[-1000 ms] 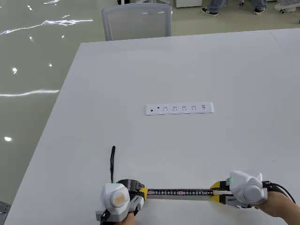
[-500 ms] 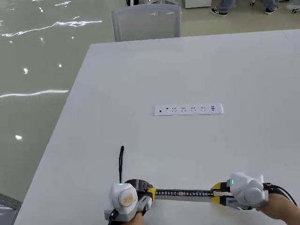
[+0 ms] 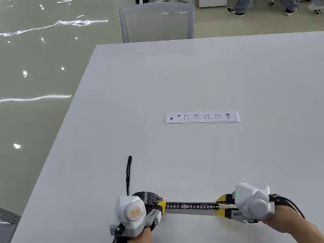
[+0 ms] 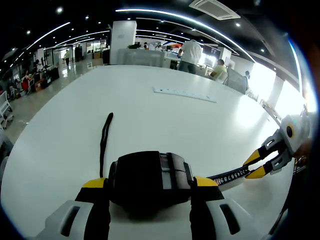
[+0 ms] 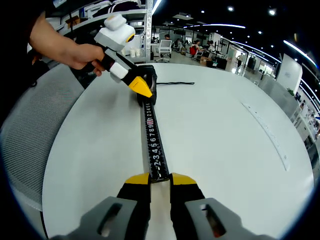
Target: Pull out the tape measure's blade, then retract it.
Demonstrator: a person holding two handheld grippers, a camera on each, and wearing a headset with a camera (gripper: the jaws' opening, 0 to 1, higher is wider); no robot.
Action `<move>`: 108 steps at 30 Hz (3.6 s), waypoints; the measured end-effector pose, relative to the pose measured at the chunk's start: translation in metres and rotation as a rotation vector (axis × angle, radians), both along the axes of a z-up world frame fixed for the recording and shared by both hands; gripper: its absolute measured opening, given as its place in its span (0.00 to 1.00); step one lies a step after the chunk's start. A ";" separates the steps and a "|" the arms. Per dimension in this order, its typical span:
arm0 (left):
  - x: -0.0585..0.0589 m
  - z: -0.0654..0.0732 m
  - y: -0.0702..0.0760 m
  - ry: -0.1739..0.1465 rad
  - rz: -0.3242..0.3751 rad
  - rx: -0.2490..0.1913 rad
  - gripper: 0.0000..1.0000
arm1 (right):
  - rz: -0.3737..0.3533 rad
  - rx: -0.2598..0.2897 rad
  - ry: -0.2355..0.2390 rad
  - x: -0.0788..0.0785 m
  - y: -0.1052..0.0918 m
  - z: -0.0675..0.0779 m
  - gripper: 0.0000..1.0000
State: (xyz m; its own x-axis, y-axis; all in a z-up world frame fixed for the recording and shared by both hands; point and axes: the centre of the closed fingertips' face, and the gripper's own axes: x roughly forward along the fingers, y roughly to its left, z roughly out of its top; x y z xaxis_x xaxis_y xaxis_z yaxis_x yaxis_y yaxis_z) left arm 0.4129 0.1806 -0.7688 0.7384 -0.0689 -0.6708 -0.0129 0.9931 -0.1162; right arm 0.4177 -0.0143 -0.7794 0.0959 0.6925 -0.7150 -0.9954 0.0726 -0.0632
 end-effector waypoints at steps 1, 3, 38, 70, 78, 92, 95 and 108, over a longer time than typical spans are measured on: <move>0.000 0.000 0.000 0.000 0.001 0.000 0.62 | 0.002 -0.001 -0.001 0.000 0.002 0.000 0.13; 0.000 0.000 0.000 0.000 0.001 0.000 0.62 | 0.005 -0.005 -0.003 0.000 0.004 -0.001 0.13; 0.000 0.002 0.002 -0.001 0.016 -0.032 0.62 | 0.035 0.033 -0.002 -0.002 0.067 0.000 0.12; -0.001 0.002 0.002 0.000 0.017 -0.058 0.63 | 0.036 0.055 -0.007 -0.010 0.131 -0.004 0.12; -0.001 0.002 0.002 0.002 0.020 -0.067 0.63 | 0.027 0.069 -0.001 -0.012 0.148 -0.005 0.12; -0.001 0.001 0.001 0.008 0.008 -0.068 0.64 | 0.011 0.069 0.006 -0.012 0.148 -0.007 0.13; -0.002 0.002 -0.001 0.008 -0.003 -0.057 0.64 | 0.012 0.061 -0.012 -0.014 0.148 -0.009 0.14; -0.001 0.000 -0.002 -0.002 -0.032 -0.013 0.65 | -0.011 0.056 -0.027 -0.014 0.147 -0.012 0.15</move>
State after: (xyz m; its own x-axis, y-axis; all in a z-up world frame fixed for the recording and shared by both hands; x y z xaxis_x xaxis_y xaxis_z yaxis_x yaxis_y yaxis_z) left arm 0.4124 0.1782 -0.7689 0.7368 -0.1015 -0.6685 0.0191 0.9914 -0.1295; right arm 0.4036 0.1325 -0.7917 0.1227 0.7299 -0.6725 -0.9924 0.0880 -0.0855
